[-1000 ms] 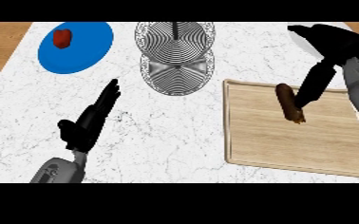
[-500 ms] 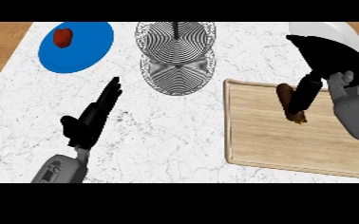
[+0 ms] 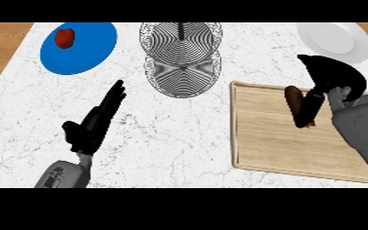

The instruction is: Pick the sweet potato from the tray and place it in the tiered basket

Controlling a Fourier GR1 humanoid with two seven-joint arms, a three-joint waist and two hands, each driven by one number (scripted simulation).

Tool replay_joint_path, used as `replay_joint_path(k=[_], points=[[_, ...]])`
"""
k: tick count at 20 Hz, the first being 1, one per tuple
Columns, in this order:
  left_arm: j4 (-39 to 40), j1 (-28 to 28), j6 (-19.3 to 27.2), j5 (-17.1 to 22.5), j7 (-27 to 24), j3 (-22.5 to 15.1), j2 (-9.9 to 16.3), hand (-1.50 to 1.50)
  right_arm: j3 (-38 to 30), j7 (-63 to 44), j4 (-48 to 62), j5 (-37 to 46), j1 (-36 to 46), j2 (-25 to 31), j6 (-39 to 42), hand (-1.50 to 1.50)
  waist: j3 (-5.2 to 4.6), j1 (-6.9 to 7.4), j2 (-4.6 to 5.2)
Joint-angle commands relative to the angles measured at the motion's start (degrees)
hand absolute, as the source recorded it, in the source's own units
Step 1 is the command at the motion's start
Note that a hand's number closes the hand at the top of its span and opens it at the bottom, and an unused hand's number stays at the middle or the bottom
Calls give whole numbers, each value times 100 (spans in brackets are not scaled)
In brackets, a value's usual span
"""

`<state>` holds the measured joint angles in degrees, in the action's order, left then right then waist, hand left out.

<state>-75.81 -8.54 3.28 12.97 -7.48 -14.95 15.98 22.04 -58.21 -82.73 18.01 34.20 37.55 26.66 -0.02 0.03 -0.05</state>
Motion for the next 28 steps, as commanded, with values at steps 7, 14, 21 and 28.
replay_joint_path(k=[7, 14, 21, 28], points=[[-45, 252, -244, -143, -114, 192, -85, 0, -359, -20, 666, 925, -471, -447, -199, -150, 1, 22, 3], [458, -363, -454, -317, 18, 511, -279, 0, -832, 390, 758, 1185, -564, -598, 248, -150, 0, -9, 10], [442, 0, -138, -849, -255, 406, -751, 0, -1131, 745, 750, 1694, -874, -857, 186, -150, 0, -8, 8], [-5, -142, -470, -588, 360, 697, -536, 0, -1289, 2234, 1084, 2089, -1218, -1012, -991, 150, 5, 2, 17]])
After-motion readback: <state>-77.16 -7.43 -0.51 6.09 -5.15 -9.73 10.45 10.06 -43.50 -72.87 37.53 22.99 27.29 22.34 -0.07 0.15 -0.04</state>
